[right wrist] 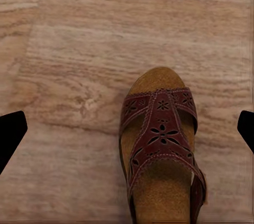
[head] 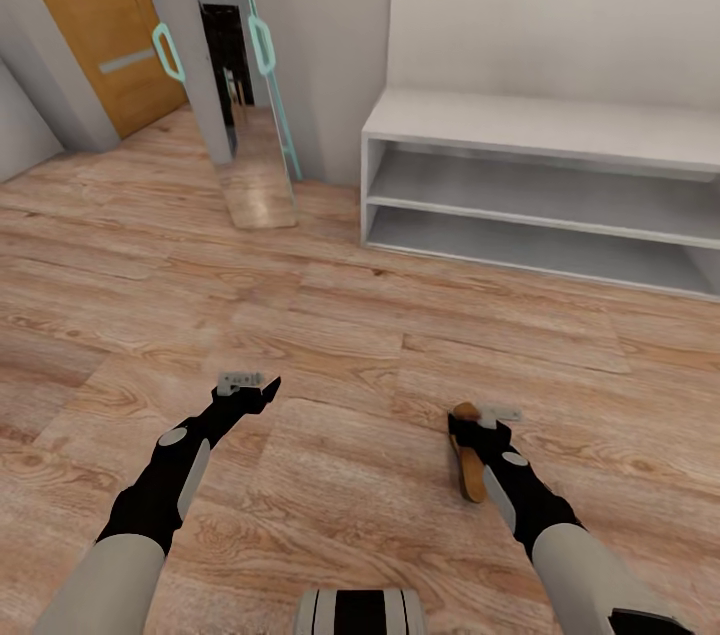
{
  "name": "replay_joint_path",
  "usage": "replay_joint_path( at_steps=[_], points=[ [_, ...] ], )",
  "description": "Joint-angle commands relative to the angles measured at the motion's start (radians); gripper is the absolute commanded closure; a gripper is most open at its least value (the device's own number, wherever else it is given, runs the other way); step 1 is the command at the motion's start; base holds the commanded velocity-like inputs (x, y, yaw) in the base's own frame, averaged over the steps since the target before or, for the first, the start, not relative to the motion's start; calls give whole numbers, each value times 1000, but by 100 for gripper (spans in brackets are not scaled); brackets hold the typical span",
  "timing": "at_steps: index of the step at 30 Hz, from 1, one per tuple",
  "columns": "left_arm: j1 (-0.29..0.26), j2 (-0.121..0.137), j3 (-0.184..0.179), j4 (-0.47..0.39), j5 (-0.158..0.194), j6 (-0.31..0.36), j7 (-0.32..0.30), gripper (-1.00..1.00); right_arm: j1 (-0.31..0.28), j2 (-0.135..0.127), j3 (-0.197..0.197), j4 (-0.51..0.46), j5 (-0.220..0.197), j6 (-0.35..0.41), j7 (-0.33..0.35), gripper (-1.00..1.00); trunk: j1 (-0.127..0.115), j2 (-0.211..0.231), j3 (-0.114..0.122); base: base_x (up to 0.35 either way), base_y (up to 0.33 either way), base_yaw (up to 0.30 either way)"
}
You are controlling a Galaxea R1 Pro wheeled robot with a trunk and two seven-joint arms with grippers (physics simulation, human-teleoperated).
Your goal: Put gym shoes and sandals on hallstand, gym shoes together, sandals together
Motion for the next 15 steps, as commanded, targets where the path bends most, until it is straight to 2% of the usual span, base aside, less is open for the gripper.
replay_joint_path(
  at_steps=[1,5,13,15],
  points=[
    [0,-1,4,-2,-3,7,-7,-100,-1,1,-5,0,3,-3,1,-100,0,-1,-6,0,0,0],
    [0,-1,4,-2,-4,7,-7,-100,-1,0,-5,-4,3,-3,3,-100,2,-2,-27,0,0,0],
    [0,-1,4,-3,-4,7,-7,-100,-1,6,-1,-7,6,-3,3,-100,2,-2,-31,0,0,0],
    [0,-1,4,-3,-4,7,-7,-100,-1,5,-3,-7,5,-3,3,-100,3,-2,-41,0,0,0]
  ],
)
